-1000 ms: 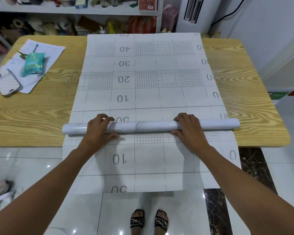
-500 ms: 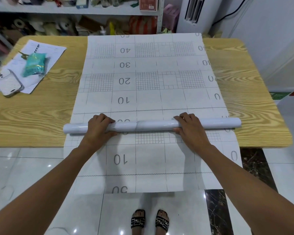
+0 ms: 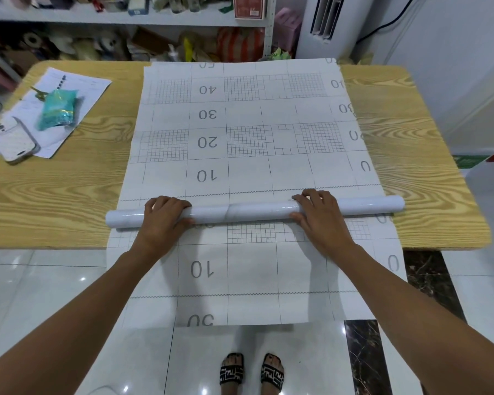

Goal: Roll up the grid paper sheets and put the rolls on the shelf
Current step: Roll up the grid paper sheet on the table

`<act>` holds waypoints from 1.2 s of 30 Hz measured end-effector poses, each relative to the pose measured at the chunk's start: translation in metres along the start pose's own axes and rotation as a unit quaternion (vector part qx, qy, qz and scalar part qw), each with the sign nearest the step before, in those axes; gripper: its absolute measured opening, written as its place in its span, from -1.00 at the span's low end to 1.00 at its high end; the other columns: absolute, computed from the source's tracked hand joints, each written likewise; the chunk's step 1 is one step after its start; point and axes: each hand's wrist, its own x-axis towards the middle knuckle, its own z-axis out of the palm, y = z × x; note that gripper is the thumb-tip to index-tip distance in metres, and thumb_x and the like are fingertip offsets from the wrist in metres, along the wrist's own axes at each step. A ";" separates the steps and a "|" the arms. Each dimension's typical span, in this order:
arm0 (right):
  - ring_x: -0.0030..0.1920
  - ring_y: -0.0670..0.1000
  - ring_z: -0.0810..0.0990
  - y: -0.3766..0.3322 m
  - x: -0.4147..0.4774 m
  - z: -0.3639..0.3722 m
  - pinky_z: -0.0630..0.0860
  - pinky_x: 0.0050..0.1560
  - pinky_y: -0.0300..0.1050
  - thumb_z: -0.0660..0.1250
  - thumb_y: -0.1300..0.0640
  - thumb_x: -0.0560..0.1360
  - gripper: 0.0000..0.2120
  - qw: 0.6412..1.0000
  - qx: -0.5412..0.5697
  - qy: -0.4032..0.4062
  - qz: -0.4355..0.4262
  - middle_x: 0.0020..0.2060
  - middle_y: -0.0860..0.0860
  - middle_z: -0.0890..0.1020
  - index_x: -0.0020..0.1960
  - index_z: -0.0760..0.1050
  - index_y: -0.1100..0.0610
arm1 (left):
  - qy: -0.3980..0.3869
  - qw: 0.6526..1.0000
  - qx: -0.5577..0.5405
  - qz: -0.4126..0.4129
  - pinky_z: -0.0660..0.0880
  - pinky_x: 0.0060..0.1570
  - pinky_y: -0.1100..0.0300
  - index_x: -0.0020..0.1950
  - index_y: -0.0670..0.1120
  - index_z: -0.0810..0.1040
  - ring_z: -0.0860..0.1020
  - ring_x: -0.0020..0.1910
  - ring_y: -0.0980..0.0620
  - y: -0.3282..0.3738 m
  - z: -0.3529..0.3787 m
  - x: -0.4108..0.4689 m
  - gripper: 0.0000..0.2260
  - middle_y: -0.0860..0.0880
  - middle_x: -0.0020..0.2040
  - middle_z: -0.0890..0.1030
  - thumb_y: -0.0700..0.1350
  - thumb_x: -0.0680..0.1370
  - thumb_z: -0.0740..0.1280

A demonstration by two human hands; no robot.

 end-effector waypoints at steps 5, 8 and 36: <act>0.02 0.13 0.44 -0.003 -0.001 -0.004 0.34 0.13 0.00 0.03 -0.16 0.51 -0.51 1.000 0.011 0.002 -0.012 0.11 0.08 0.52 0.25 0.42 0.14 | 0.010 0.999 0.034 -0.005 0.29 -0.02 -0.03 0.06 -0.17 0.55 0.35 -0.02 -0.11 0.002 0.001 -0.001 -0.56 -0.16 -0.03 0.52 0.12 0.46 0.10; 0.01 0.10 0.45 -0.002 -0.001 -0.005 0.30 0.12 -0.07 0.06 -0.20 0.49 -0.49 0.999 0.033 0.001 -0.014 0.07 0.05 0.53 0.21 0.42 0.15 | 0.002 0.999 0.041 -0.009 0.30 -0.06 -0.04 0.09 -0.18 0.55 0.31 -0.06 -0.06 0.003 -0.001 -0.001 -0.54 -0.16 -0.06 0.52 0.11 0.48 0.07; -0.03 0.13 0.43 0.002 -0.001 -0.008 0.42 0.00 0.01 -0.01 -0.11 0.50 -0.52 0.999 0.007 -0.033 -0.009 0.04 0.05 0.54 0.21 0.48 0.13 | -0.032 0.994 0.107 0.004 0.43 -0.17 -0.09 0.21 -0.25 0.48 0.46 -0.12 -0.26 0.010 -0.003 -0.009 -0.44 -0.25 -0.06 0.52 -0.10 0.28 0.54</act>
